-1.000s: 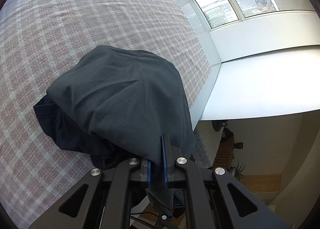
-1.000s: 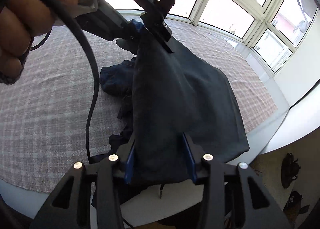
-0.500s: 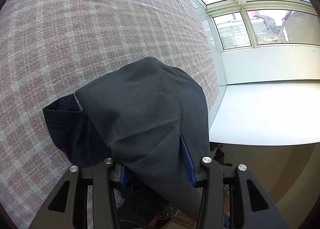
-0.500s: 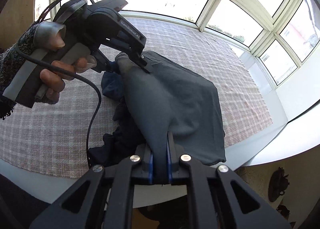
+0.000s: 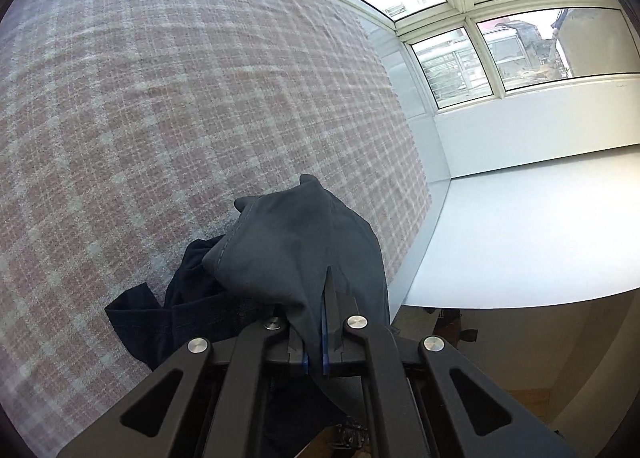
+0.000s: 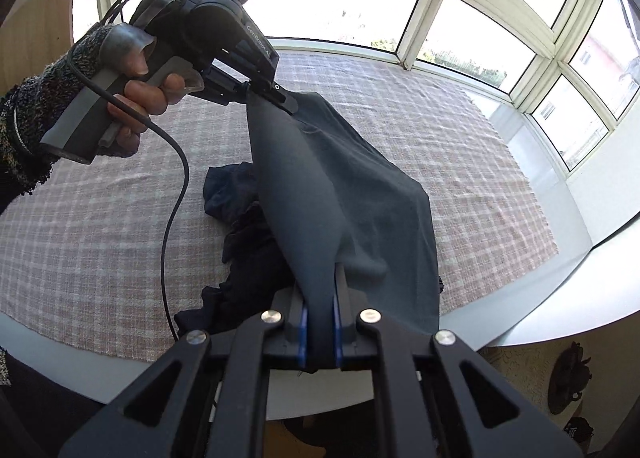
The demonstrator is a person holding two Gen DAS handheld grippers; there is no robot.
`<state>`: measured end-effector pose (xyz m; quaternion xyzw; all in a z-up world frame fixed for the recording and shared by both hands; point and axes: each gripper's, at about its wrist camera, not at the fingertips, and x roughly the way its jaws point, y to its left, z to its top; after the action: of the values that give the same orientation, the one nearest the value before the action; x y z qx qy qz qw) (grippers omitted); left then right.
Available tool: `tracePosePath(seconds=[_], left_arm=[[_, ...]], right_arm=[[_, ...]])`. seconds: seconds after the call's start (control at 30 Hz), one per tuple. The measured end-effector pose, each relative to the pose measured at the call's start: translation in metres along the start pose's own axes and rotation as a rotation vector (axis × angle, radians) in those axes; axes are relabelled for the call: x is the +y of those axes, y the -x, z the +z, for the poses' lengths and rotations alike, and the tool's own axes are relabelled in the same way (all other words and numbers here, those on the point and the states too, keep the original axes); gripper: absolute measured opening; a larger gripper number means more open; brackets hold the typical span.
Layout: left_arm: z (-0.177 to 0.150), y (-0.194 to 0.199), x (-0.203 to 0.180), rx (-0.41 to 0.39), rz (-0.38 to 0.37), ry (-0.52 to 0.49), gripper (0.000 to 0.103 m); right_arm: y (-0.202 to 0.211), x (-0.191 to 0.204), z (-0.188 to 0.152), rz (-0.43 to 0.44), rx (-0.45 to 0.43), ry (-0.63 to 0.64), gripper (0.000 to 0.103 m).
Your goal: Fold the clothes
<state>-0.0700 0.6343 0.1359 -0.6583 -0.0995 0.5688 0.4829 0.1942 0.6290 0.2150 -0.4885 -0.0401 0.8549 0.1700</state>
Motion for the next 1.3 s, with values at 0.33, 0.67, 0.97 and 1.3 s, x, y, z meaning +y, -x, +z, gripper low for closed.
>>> tracePosePath(seconds=[0.33, 0.67, 0.97, 1.3], left_arm=[[-0.004, 0.124, -0.009, -0.073, -0.052, -0.132, 0.002], [-0.125, 0.247, 0.226, -0.099, 0.15, -0.04, 0.002], [-0.214, 0.295, 0.374, -0.094, 0.181, 0.113, 0.003], [-0.256, 0.369, 0.377, -0.184, 0.231, 0.105, 0.015]], right_arm=[[0.054, 0.01, 0.051, -0.017, -0.058, -0.014, 0.008], [0.051, 0.272, 0.013, 0.093, -0.061, 0.223, 0.008], [-0.006, 0.479, -0.05, 0.282, 0.063, 0.388, 0.008], [0.025, 0.484, -0.04, 0.406, 0.115, 0.406, 0.022]])
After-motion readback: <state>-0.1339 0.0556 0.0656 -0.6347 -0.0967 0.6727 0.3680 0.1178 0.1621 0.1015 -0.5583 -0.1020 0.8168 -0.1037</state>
